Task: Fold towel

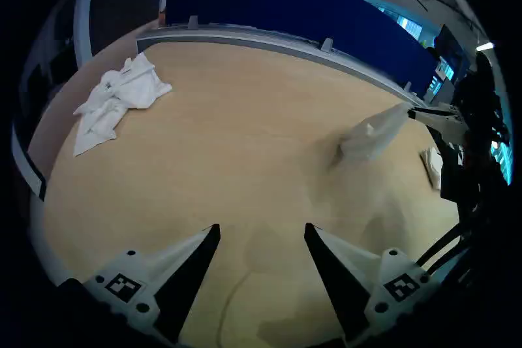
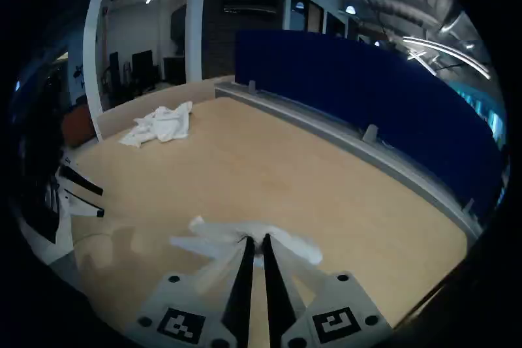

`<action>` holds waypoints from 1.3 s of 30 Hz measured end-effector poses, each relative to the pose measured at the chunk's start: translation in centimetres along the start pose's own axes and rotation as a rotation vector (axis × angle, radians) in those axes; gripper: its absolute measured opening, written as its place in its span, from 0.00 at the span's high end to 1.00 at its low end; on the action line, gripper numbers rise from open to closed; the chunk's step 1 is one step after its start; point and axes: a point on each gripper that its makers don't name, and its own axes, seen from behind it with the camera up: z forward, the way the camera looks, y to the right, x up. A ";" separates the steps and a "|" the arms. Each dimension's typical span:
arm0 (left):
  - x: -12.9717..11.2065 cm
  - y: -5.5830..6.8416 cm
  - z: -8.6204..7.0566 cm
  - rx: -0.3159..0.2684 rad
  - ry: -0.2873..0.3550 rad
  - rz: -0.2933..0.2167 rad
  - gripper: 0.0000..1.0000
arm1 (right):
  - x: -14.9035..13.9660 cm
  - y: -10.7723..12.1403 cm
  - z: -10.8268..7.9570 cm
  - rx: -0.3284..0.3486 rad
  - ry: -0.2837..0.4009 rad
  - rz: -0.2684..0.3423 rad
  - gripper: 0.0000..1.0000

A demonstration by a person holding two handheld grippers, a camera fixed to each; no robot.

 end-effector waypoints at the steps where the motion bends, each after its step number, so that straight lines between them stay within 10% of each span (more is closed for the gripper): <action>1: 0.1 0.0 0.0 -0.001 0.002 0.001 0.04 | 0.3 0.1 -0.2 -0.002 0.005 0.000 0.90; 17: 1.1 1.7 -0.7 -0.031 0.019 0.027 0.04 | 1.6 4.1 -3.6 -0.073 0.042 0.046 0.90; 39: 2.0 4.2 -0.1 -0.049 0.008 0.063 0.04 | -2.7 19.0 -13.4 -0.273 0.014 0.133 0.90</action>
